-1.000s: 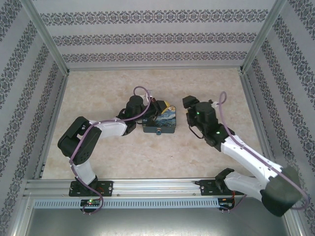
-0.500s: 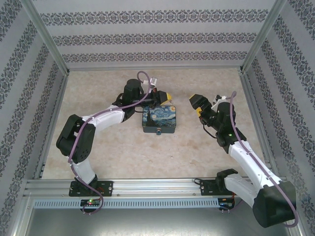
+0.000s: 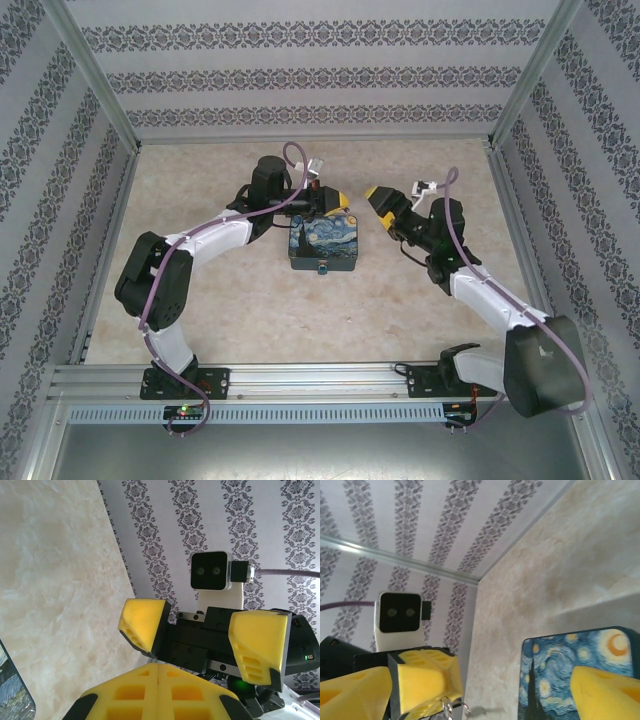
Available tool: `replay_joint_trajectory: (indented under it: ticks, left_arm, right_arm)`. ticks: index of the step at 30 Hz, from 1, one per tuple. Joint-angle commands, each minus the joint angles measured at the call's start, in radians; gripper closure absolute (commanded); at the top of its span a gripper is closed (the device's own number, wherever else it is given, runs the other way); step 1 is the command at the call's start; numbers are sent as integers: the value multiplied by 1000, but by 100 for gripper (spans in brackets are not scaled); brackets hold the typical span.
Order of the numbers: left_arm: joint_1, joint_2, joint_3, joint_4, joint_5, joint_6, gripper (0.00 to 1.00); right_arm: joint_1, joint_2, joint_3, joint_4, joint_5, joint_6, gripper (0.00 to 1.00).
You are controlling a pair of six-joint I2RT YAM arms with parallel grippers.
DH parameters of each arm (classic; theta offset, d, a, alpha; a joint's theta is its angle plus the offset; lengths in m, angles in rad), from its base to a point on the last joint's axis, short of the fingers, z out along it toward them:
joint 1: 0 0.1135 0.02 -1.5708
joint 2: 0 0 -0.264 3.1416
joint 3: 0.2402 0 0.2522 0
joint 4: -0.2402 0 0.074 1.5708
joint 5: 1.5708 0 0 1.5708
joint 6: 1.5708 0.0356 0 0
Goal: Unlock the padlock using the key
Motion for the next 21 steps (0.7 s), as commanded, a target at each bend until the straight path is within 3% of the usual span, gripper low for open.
replay_joint_trajectory:
  ticks: [1, 5, 12, 21]
  left_arm:
    - [11, 34, 7, 79, 39, -63, 100]
    - [14, 45, 2, 113, 47, -108, 100]
    - [16, 46, 1, 135, 51, -147, 100]
    - [17, 50, 2, 141, 38, -163, 100]
  right_arm:
    - [21, 48, 9, 204, -94, 17, 20]
    - [31, 97, -8, 326, -116, 43, 31]
    - [56, 152, -29, 387, -92, 54, 52]
    - [79, 180, -53, 427, -76, 62, 60]
